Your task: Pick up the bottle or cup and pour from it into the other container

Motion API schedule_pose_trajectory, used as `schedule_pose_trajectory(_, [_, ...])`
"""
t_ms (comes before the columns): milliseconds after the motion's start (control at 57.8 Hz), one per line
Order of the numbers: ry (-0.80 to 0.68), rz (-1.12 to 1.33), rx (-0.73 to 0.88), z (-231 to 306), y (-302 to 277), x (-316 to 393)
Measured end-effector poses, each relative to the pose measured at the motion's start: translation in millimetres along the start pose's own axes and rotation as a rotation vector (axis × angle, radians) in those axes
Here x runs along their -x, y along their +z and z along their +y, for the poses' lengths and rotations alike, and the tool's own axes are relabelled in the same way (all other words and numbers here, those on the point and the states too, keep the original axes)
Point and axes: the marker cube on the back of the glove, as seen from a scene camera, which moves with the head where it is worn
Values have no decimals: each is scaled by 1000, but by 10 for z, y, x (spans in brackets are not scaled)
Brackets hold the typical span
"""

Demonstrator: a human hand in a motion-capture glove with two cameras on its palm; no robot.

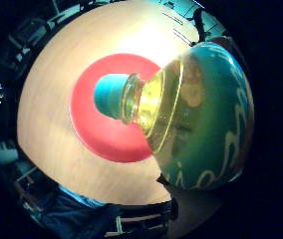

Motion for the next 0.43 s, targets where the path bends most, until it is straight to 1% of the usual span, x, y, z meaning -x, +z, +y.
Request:
schedule_pose_trajectory(35, [-11,-54,3,-15,-21,218])
schedule_pose_trajectory(69, [9,-18,6,-31,-6,237])
schedule_pose_trajectory(138, [73,142,11,-61,56,44])
schedule_pose_trajectory(190, [95,229,9,-68,89,-298])
schedule_pose_trajectory(225, [76,128,3,-62,51,-390])
schedule_pose_trajectory(277, [6,-223,-8,-48,-90,-125])
schedule_pose_trajectory(294, [-1,-280,-10,-49,-108,-54])
schedule_pose_trajectory(312, [7,-285,-11,-55,-102,-27])
schedule_pose_trajectory(329, [24,-247,-10,-62,-78,-44])
schedule_pose_trajectory(381, [71,-29,-1,-63,25,-270])
schedule_pose_trajectory(398, [68,5,2,-56,40,-319])
schedule_pose_trajectory(433, [48,-17,2,-44,30,-317])
